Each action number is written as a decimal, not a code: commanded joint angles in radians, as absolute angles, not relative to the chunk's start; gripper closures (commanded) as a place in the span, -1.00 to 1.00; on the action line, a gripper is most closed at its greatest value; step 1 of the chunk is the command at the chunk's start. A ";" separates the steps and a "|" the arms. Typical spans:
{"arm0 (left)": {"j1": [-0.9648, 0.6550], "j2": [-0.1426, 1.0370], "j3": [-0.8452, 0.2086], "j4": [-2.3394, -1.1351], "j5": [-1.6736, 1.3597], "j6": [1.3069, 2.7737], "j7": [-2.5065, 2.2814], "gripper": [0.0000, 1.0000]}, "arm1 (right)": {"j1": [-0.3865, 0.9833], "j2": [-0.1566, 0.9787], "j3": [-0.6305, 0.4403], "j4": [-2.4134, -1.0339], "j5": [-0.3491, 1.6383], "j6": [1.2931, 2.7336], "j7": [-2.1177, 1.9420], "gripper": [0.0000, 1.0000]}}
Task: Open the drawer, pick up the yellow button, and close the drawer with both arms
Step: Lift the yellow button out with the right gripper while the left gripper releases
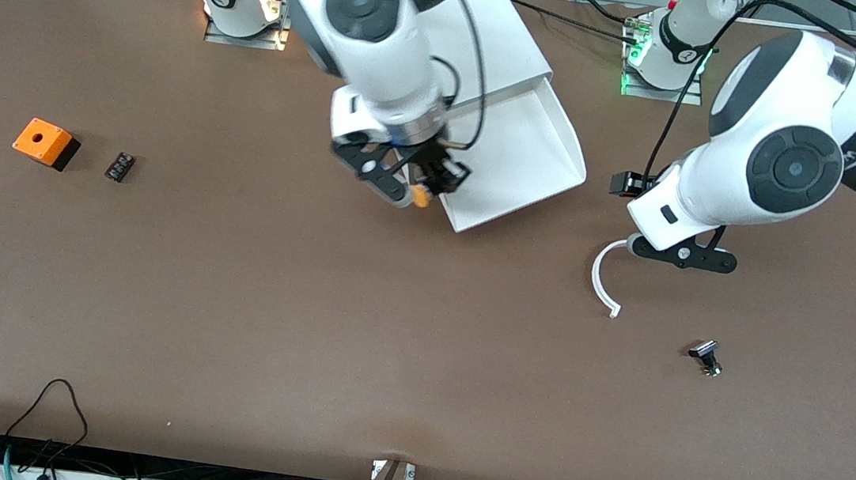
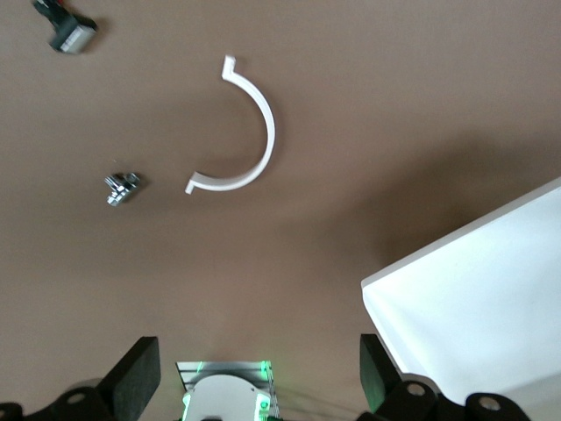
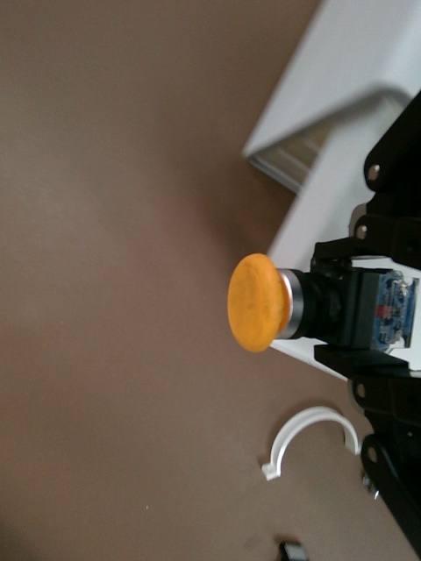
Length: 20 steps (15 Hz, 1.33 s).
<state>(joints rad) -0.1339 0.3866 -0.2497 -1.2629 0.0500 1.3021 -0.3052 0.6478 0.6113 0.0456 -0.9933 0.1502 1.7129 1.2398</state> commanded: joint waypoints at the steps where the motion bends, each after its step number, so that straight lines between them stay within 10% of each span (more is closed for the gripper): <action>1: -0.106 0.436 -0.230 -1.131 0.077 1.289 -0.301 -1.00 | 0.545 0.577 0.048 -0.997 0.175 1.620 0.977 1.00; 6: -0.094 0.407 -0.232 -1.214 0.077 1.349 -0.310 -1.00 | 0.483 0.568 -0.090 -1.055 0.156 1.532 0.584 1.00; 12: -0.078 0.152 -0.239 -1.705 0.066 1.770 -0.359 -1.00 | 0.483 0.560 -0.271 -1.230 0.158 1.583 0.238 1.00; 20: -0.103 0.253 -0.348 -1.827 0.032 2.150 -0.859 -1.00 | 0.483 0.423 -0.362 -1.820 0.163 2.135 -0.006 1.00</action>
<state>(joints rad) -0.0994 0.2054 -0.3323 -1.8223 0.0347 2.0815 -0.7774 0.4680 0.5179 -0.3580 -1.6170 0.1552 1.9914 0.0258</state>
